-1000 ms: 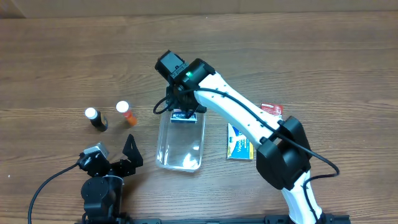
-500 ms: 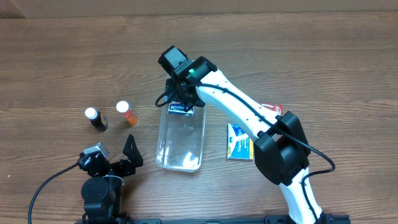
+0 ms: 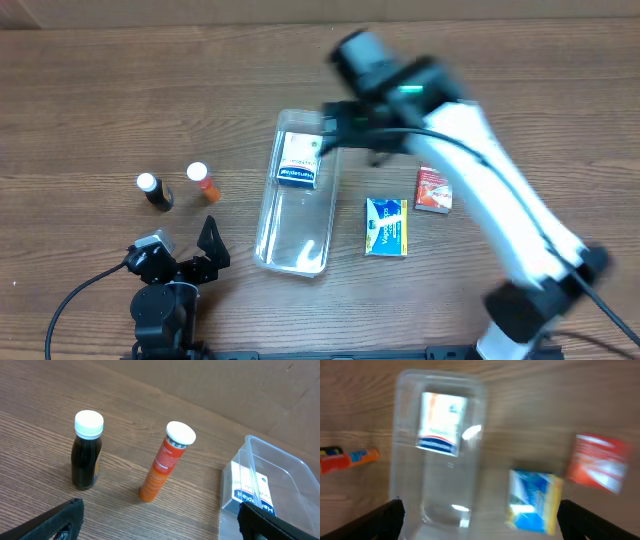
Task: Pack container
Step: 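Grasp the blue-yellow box with the right gripper, then lower the blue-yellow box into the container's near end and release, then move the right gripper to the red Panadol box and grasp it, then carry the red box into the container's far end and release, then raise the right arm away to the upper right, then reach the left gripper to the dark bottle and grasp it, then carry the dark bottle over the container and lower it in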
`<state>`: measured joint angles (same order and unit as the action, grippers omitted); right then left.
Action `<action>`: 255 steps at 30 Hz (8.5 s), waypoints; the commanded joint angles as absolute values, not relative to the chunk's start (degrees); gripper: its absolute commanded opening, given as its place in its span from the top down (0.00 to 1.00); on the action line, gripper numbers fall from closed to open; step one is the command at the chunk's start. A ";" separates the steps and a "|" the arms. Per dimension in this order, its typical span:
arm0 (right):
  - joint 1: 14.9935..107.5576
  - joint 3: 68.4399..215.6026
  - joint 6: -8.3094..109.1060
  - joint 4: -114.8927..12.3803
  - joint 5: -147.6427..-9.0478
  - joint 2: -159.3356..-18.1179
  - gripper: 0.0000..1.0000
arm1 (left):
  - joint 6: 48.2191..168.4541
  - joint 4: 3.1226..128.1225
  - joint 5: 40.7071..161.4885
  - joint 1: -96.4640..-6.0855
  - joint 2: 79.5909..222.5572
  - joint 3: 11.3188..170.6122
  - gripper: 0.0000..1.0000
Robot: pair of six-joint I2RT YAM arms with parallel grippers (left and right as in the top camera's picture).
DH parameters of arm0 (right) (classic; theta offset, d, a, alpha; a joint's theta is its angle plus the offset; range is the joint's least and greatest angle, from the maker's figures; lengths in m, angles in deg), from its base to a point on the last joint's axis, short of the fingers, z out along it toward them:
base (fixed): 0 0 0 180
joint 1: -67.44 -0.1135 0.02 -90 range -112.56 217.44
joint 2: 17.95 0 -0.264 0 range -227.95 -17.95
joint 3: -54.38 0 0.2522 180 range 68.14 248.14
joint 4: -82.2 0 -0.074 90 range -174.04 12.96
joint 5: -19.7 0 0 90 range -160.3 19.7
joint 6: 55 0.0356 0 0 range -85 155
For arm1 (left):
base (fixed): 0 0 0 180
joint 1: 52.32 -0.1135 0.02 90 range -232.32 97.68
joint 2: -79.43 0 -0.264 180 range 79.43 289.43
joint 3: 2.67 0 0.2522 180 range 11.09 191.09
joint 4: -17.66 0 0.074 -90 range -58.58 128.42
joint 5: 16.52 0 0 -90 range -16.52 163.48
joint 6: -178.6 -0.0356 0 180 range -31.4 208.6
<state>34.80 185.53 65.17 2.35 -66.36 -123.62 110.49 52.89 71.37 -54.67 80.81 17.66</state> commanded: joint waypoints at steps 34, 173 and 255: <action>39.74 138.10 63.67 -23.64 -73.44 -121.15 0.23 | 110.25 52.80 71.59 -54.56 80.55 17.46 0.00; 78.05 182.53 66.05 -7.01 -76.45 -119.99 0.00 | 110.73 49.13 70.43 -54.56 80.55 17.46 0.00; 80.04 182.53 66.05 -6.31 -76.41 -119.97 0.00 | 113.72 119.14 67.63 -32.82 178.84 133.85 0.82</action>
